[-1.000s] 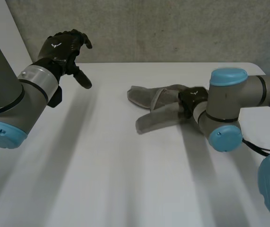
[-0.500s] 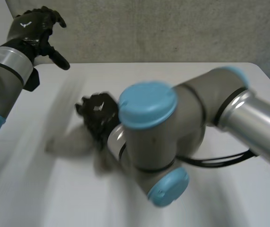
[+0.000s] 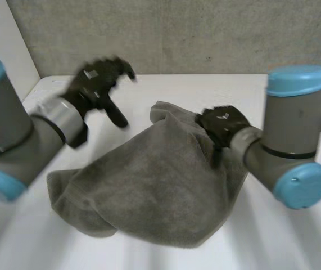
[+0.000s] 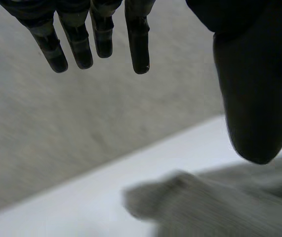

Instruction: Fold the towel.

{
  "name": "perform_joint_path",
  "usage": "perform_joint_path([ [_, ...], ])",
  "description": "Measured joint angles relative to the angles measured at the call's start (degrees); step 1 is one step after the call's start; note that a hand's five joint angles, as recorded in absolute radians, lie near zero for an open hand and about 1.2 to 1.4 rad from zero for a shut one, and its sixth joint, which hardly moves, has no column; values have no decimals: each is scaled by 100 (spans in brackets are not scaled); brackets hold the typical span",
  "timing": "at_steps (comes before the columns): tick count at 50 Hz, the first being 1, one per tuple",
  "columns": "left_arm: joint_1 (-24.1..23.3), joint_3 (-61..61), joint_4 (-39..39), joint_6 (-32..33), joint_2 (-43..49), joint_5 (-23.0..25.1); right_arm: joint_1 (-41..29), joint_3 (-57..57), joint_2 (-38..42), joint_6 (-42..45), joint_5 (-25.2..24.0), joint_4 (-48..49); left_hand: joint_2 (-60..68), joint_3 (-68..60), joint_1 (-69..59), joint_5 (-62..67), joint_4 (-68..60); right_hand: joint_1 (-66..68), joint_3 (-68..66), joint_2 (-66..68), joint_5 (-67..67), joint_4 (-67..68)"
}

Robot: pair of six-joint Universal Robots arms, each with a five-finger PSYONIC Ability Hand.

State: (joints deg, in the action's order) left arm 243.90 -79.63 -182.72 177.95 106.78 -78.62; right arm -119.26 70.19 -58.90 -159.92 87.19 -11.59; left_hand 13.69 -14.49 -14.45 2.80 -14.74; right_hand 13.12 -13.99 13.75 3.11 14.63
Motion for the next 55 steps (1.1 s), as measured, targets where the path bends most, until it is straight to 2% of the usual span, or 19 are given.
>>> perform_joint_path([
  [6, -478, -903, 94, 194, 3, 30, 716, 928, -280, 855, -645, -1, 0, 0, 0, 0, 0, 0, 23, 0, 0, 0],
  [13, -552, -1696, 37, 1027, 62, 28, 1238, 1671, -534, 1513, -1240, 168, 0, 0, 0, 0, 0, 0, 24, 0, 0, 0],
  [19, -513, -2127, -160, 1573, 96, 37, 1524, 2032, -581, 1951, -1473, 500, 0, 0, 0, 2, 0, 0, 24, 0, 0, 0],
  [27, -567, -2424, -564, 1710, 267, -15, 1660, 2052, -427, 2043, -1454, 1107, 0, 0, 0, 0, 0, 0, 24, 0, 0, 0],
  [34, -566, -2487, -615, 1694, 390, -42, 1655, 1698, -128, 1901, -1393, 1486, 0, 0, 0, 2, 0, 0, 24, 0, 0, 0],
  [46, -530, -2728, -612, 1690, 354, -21, 1660, 402, 884, 1920, -1293, 1489, 0, 0, 0, 0, 0, 69, 5, 16, 20, 8],
  [55, -505, -2747, -616, 1689, 321, -12, 1733, -180, 1359, 2205, -1107, 1478, 0, 0, 0, 0, 0, 746, -675, 703, 852, 596],
])
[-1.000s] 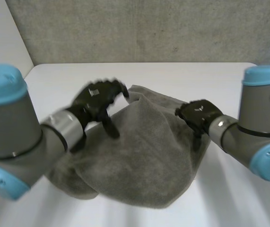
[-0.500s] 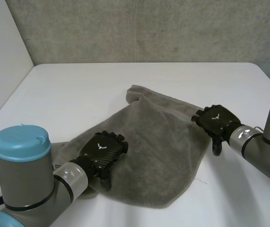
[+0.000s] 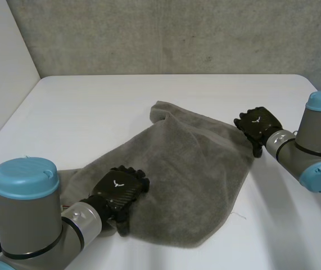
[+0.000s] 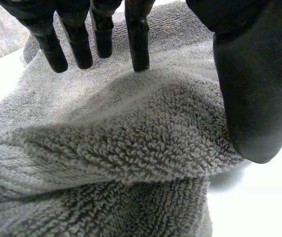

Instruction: Fold the towel.

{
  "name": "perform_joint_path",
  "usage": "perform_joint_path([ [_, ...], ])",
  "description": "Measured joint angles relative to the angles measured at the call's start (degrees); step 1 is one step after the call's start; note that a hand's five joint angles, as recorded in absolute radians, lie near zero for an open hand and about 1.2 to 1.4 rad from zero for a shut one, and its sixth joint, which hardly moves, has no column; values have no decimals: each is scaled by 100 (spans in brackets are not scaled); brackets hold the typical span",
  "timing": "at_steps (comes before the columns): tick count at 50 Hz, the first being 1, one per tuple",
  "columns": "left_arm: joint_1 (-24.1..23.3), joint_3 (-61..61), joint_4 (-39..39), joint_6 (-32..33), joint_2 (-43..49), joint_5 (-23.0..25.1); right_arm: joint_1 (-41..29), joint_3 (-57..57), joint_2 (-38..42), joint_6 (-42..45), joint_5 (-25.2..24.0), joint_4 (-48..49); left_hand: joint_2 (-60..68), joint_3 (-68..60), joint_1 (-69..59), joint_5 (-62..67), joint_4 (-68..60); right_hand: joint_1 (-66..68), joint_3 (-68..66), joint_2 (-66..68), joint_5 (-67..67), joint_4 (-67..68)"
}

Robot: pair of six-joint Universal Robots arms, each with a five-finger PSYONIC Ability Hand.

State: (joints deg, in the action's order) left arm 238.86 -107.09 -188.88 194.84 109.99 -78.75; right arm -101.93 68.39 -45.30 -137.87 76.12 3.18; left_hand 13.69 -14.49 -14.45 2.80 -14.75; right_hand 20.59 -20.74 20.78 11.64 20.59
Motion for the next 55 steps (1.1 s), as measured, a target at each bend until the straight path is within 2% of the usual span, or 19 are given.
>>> perform_joint_path([
  [22, 65, 30, -54, -17, -5, -3, 291, -793, 655, 199, 14, -449, 0, 0, 0, 1, 0, 759, -789, 771, 751, 797],
  [33, 119, 13, -177, -16, -4, -8, 289, -918, 710, 191, -19, -438, 0, 0, 0, 2, 0, 2320, -2298, 2315, 2199, 2316],
  [55, 134, 8, -175, -16, -5, -1, 287, -1162, 903, 180, 1, -505, 0, 0, 0, 0, 0, 1882, -1802, 1924, 1687, 1877],
])
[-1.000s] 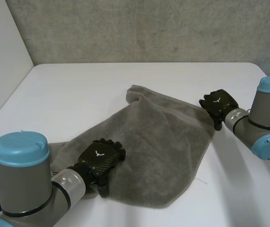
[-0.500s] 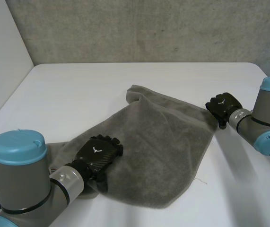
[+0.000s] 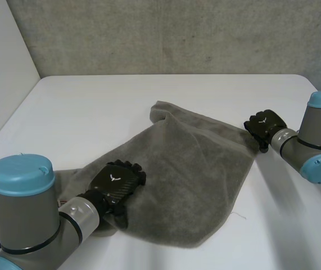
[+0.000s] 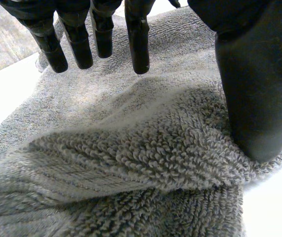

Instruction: Fold the towel.

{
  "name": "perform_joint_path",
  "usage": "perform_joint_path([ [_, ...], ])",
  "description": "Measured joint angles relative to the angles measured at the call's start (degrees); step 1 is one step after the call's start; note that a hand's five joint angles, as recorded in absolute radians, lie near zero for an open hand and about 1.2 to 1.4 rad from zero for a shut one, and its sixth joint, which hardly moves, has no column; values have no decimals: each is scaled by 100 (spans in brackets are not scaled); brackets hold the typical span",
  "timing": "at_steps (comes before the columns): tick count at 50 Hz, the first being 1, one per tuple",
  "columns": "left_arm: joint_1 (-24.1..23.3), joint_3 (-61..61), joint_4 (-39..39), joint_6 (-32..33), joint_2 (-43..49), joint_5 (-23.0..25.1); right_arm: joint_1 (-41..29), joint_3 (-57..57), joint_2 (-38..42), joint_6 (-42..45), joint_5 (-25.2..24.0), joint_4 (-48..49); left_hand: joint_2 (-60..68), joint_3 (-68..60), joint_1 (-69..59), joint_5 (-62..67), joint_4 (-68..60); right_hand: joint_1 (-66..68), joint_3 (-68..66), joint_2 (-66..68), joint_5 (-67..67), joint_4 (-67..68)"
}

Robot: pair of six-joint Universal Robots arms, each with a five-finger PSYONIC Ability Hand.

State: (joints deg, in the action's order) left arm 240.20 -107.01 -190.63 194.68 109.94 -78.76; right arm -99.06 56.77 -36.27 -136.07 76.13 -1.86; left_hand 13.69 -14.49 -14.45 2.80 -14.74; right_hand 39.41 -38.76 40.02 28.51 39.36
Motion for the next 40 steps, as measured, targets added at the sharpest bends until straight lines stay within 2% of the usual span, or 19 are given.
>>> perform_joint_path([
  [37, 54, 5, -18, 0, -3, 1, -80, -131, 134, -62, 23, -14, 0, 0, 0, 2, 0, 15, -93, 5, 133, 15],
  [40, 54, 6, -18, 0, -2, 1, -81, -152, 175, -66, 23, -19, 0, 0, 0, 0, 0, 417, -515, 380, 519, 452],
])
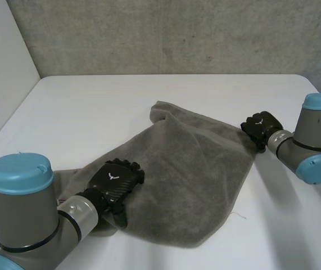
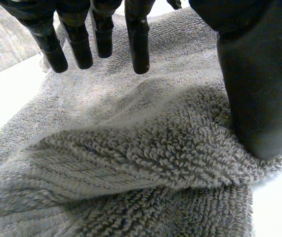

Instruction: Fold the towel.

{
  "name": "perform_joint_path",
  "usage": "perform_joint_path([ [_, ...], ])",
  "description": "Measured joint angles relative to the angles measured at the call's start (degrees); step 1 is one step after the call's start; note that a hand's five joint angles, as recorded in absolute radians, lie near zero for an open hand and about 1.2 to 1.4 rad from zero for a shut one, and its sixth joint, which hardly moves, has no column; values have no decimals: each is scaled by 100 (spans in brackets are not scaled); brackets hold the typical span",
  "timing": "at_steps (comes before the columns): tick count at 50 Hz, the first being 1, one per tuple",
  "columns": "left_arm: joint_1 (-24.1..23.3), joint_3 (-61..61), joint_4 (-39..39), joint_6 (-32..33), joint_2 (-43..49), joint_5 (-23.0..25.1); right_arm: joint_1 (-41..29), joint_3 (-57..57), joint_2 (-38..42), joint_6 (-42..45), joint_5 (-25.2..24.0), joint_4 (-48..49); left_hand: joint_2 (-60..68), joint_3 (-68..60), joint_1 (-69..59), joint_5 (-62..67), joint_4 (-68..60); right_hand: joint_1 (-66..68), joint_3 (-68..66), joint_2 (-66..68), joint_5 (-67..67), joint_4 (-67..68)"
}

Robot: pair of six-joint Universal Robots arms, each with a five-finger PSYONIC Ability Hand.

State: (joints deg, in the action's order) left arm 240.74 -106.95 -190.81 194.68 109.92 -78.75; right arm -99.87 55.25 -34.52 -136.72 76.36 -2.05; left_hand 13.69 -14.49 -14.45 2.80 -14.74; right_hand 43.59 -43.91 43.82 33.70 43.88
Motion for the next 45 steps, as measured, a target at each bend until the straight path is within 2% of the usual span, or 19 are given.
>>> perform_joint_path([
  [2, 0, 3, 0, 0, 0, 0, -1, -13, 22, -2, -2, -4, 0, 0, 0, 0, 0, 672, -634, 667, 607, 647],
  [3, 2, 4, 0, 0, 0, 0, -3, -20, 32, -5, -7, -10, 0, 0, 0, 0, 0, 1627, -1455, 1633, 1394, 1491],
  [6, 5, 9, -3, 0, 0, 0, -18, -33, 40, -28, -30, -10, 0, 0, 0, -3, 0, 2412, -3041, 3108, 2553, 3076],
  [9, 8, 13, -10, 0, 0, 0, -66, -36, -11, -111, -65, -13, 0, 0, 0, 0, 0, 2983, -3154, 3223, 3295, 3216],
  [19, 60, 8, -27, -2, -5, 0, -253, 46, -353, -626, -122, 29, 0, 0, 0, 0, 0, 3054, -3158, 3225, 3330, 3217],
  [28, 76, 0, -27, -2, -11, 0, -410, 228, -618, -751, -114, 19, 0, 0, 0, -2, 0, 3071, -3159, 3226, 3330, 3218],
  [34, 158, 4, -26, -6, -43, 0, -456, 364, -1079, -1223, -131, -21, 0, 0, 0, 0, 0, 3071, -3160, 3227, 3330, 3219],
  [41, 283, -54, -26, -19, -134, -2, -373, 642, -1972, -2132, -216, -173, 0, 0, 0, 6, 0, 3071, -3160, 3228, 3330, 3220],
  [45, 300, -168, -30, -9, -157, 14, -237, 917, -2396, -2343, -256, -242, 0, 0, 0, 6, 0, 3071, -3160, 3228, 3330, 3220],
])
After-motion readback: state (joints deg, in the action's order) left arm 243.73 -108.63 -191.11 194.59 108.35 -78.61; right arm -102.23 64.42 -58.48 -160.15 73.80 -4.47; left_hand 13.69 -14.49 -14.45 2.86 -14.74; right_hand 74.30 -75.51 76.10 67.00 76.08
